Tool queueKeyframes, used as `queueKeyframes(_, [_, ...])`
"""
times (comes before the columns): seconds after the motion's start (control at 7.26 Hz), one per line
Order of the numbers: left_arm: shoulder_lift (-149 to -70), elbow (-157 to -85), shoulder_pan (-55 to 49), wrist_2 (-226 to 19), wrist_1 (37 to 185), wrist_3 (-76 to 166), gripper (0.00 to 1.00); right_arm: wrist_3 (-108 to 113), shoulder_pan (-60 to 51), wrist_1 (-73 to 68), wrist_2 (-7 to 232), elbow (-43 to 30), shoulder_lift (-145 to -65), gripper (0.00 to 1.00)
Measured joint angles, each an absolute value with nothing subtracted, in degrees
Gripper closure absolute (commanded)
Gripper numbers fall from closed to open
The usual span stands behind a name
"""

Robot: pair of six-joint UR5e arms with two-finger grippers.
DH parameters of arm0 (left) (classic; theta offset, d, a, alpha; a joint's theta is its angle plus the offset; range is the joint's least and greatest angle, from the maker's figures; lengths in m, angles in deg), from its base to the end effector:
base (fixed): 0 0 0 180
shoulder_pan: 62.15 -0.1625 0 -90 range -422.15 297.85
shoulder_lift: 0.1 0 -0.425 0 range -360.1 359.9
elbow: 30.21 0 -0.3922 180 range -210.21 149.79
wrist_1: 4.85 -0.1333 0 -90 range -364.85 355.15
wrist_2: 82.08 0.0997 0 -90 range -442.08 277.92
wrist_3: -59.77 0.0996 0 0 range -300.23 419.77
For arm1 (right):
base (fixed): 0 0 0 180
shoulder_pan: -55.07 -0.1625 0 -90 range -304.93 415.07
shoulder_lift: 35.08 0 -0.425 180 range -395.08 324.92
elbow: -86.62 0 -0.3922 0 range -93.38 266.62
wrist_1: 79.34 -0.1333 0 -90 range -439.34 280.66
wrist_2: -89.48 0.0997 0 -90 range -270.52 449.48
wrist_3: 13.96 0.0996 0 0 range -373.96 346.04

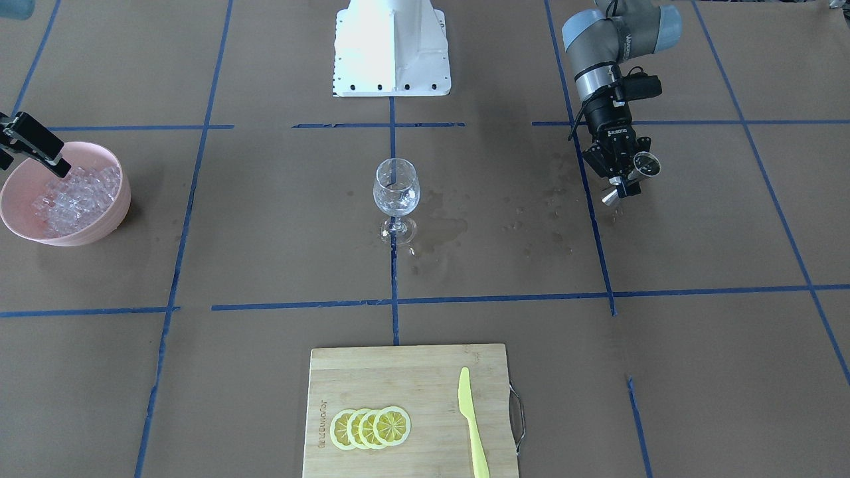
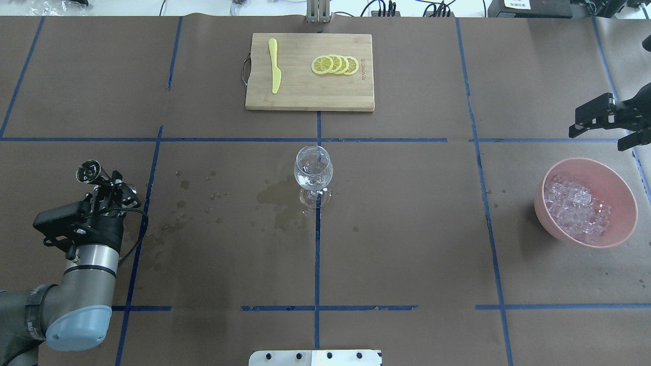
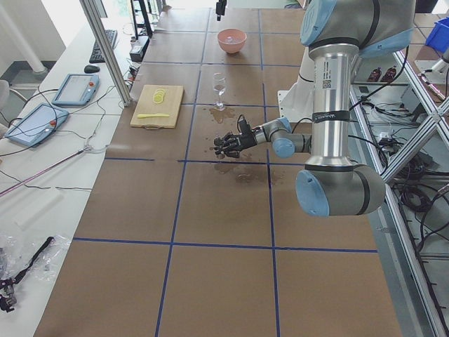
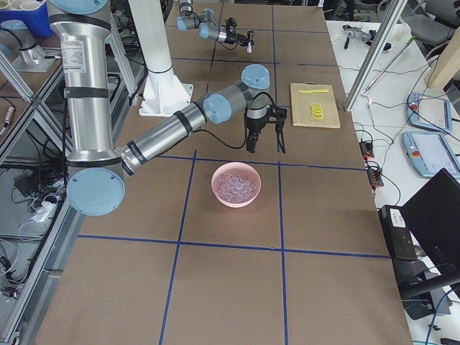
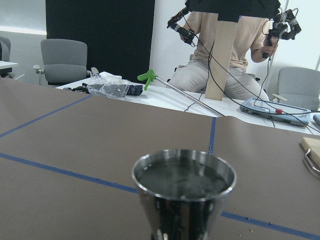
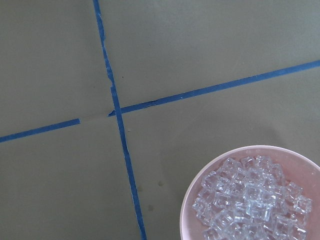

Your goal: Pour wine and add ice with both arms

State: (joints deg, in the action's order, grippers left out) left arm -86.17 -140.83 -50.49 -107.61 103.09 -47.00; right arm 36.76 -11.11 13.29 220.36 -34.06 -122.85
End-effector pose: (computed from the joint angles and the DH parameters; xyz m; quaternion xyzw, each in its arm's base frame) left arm 0.3985 -0.3101 0.4525 0.4975 0.2742 -0.3522 0.7438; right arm -0.1275 -0.4574 0.3888 -0.0094 -0.4165 0.1217 0.9009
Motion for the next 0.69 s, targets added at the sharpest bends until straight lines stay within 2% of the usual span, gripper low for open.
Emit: queueKeyframes(0.69, [-96.96, -143.59, -44.24, -107.51, 103.53, -30.22, 1.0, 36.59, -10.54, 1.08, 218.12, -33.65, -131.36, 0.0])
